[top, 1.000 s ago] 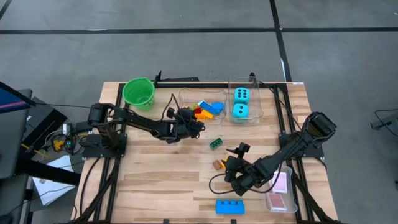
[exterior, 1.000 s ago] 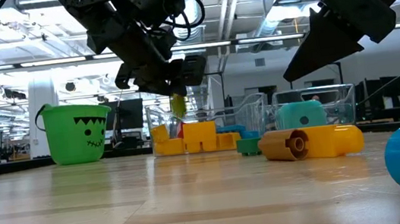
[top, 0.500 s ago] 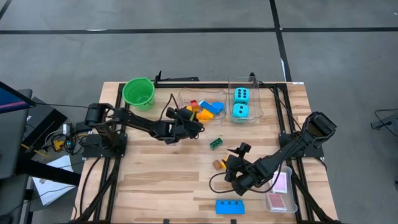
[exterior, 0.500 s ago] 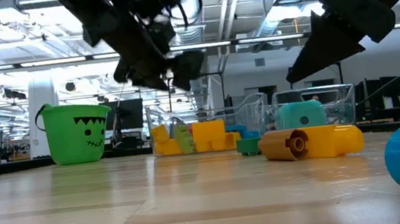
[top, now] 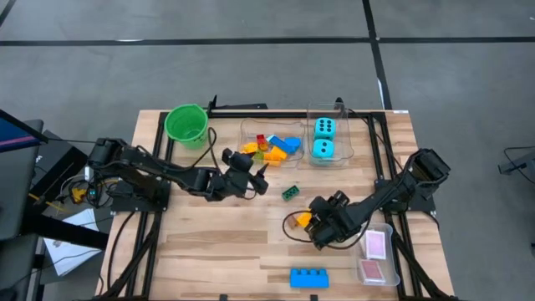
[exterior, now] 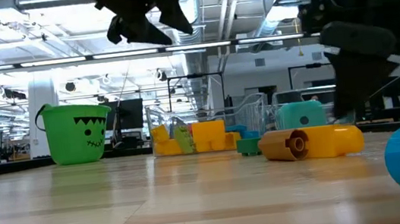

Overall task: Pick & Place Toys
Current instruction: Put the yellow gamepiece into the left transparent bin

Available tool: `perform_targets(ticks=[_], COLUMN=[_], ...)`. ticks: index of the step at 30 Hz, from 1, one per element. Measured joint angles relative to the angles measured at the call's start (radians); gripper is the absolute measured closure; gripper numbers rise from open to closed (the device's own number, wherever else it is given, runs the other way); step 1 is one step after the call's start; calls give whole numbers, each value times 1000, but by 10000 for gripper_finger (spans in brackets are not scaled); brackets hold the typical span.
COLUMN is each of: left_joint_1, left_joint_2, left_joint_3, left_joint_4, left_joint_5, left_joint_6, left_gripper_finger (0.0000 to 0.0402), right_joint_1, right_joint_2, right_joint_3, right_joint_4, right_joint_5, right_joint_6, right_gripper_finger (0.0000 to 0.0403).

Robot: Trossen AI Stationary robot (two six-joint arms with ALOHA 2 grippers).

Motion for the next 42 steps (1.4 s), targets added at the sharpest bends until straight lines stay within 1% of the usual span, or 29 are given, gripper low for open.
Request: perform_targets(ticks=[2, 5, 11, 18, 27, 30, 35, 42], left_joint_1=[-9, -9, -3, -3, 1, 1, 1, 1], left_joint_2=[0, 0, 0, 0, 0, 0, 0, 0], left_joint_3=[0, 0, 0, 0, 0, 0, 0, 0], left_joint_4=[-1, 0, -1, 0, 1, 2, 3, 3], left_joint_5=[1, 0, 0, 0, -1, -1, -2, -2], left_joint_6=[0, -1, -1, -2, -1, -1, 0, -1], left_gripper_finger=[133, 134, 134, 134, 134, 134, 134, 134], right_joint_1=[7, 32, 79, 114, 147, 152, 143, 89], right_joint_2=[0, 0, 1, 2, 2, 2, 2, 2], right_joint_3=[14, 37, 90, 95, 89, 64, 28, -32], right_joint_4=[-47, -93, -215, -221, -174, -145, -69, 21], right_joint_5=[-56, -90, -105, -178, -207, -247, -270, -268], right_joint_6=[59, 123, 234, 291, 284, 279, 228, 116], right_gripper_finger=[153, 153, 153, 153, 153, 153, 153, 153])
